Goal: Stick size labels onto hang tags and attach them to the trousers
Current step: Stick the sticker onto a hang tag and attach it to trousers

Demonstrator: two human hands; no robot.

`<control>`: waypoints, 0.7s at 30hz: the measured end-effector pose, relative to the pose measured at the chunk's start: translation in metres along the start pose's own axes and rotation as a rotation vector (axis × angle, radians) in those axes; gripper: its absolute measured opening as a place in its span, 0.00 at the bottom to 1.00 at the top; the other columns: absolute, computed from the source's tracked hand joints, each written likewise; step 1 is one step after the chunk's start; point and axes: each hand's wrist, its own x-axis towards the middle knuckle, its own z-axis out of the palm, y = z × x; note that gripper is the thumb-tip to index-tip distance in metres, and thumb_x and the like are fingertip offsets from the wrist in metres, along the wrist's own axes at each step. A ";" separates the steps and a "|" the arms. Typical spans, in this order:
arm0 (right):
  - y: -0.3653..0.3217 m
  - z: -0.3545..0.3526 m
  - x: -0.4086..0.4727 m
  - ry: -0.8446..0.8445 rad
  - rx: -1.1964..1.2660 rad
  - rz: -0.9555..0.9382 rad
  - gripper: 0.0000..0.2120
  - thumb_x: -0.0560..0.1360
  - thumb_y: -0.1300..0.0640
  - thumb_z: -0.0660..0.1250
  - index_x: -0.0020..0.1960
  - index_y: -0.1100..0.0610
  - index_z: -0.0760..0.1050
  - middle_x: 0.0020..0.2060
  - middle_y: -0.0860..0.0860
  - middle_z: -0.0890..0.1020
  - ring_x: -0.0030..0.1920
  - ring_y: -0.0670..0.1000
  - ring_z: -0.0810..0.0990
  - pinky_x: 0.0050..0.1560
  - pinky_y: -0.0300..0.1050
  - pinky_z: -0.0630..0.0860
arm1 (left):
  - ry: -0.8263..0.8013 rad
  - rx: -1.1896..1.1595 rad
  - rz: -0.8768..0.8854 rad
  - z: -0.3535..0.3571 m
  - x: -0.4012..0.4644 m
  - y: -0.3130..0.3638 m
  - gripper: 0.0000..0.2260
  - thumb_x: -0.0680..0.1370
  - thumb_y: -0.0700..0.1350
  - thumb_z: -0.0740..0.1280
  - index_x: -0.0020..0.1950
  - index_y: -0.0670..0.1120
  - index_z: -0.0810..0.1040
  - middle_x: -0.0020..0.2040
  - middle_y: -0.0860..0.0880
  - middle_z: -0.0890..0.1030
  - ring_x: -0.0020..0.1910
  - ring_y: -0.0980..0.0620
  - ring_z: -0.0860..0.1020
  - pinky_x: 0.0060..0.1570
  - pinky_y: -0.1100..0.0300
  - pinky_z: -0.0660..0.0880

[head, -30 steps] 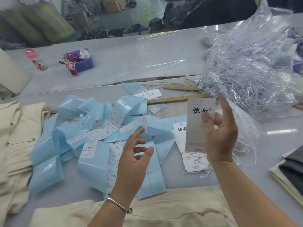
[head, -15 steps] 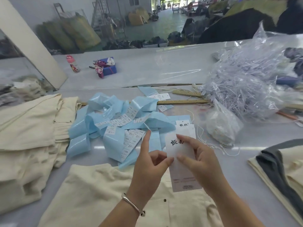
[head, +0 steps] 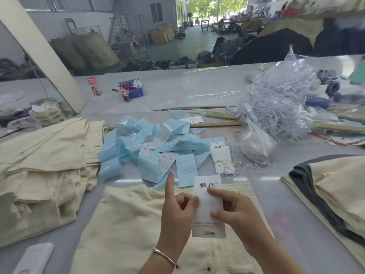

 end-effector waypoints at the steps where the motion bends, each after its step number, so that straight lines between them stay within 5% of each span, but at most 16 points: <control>1: 0.001 0.004 -0.003 0.023 0.008 0.004 0.25 0.67 0.80 0.66 0.58 0.58 0.80 0.51 0.55 0.85 0.51 0.53 0.83 0.46 0.42 0.79 | 0.015 0.000 -0.009 -0.003 -0.003 0.000 0.37 0.75 0.34 0.70 0.77 0.51 0.55 0.30 0.51 0.78 0.31 0.58 0.74 0.39 0.70 0.72; 4: 0.003 0.013 -0.012 0.094 -0.009 -0.006 0.26 0.67 0.79 0.67 0.57 0.55 0.80 0.52 0.53 0.84 0.51 0.51 0.83 0.47 0.42 0.78 | 0.064 0.000 -0.025 -0.016 -0.008 0.001 0.35 0.74 0.40 0.73 0.75 0.53 0.59 0.29 0.53 0.75 0.31 0.58 0.73 0.41 0.69 0.73; 8: 0.004 0.015 -0.019 0.160 -0.053 -0.002 0.27 0.67 0.78 0.68 0.61 0.56 0.78 0.50 0.52 0.84 0.47 0.48 0.82 0.46 0.42 0.78 | 0.067 -0.005 -0.001 -0.035 -0.009 0.003 0.19 0.78 0.44 0.69 0.67 0.55 0.73 0.32 0.53 0.74 0.33 0.58 0.72 0.43 0.63 0.72; 13: 0.004 0.018 -0.030 0.132 -0.033 0.009 0.34 0.66 0.78 0.69 0.68 0.56 0.72 0.52 0.52 0.84 0.49 0.51 0.84 0.46 0.45 0.79 | 0.031 -0.201 -0.038 -0.050 -0.014 0.019 0.07 0.74 0.44 0.73 0.49 0.55 0.84 0.50 0.53 0.83 0.49 0.56 0.78 0.53 0.57 0.73; 17: -0.002 0.026 -0.039 0.112 -0.050 -0.064 0.38 0.66 0.80 0.67 0.71 0.54 0.67 0.53 0.54 0.84 0.51 0.54 0.83 0.47 0.47 0.81 | -0.099 -0.271 0.032 -0.056 -0.017 0.034 0.26 0.68 0.47 0.72 0.63 0.66 0.73 0.52 0.50 0.83 0.50 0.54 0.81 0.50 0.62 0.75; 19: -0.004 0.034 -0.045 0.137 -0.223 -0.156 0.43 0.67 0.78 0.67 0.74 0.48 0.62 0.51 0.55 0.83 0.49 0.58 0.83 0.50 0.57 0.80 | -0.146 -0.157 0.121 -0.054 -0.020 0.037 0.37 0.68 0.47 0.74 0.70 0.72 0.62 0.47 0.48 0.83 0.44 0.54 0.82 0.43 0.66 0.76; 21: -0.005 0.045 -0.050 0.171 -0.454 -0.233 0.48 0.66 0.73 0.68 0.77 0.44 0.53 0.45 0.50 0.82 0.41 0.52 0.82 0.47 0.52 0.80 | -0.187 -0.063 0.213 -0.049 -0.024 0.037 0.44 0.67 0.47 0.75 0.73 0.72 0.53 0.42 0.48 0.83 0.39 0.53 0.81 0.40 0.65 0.76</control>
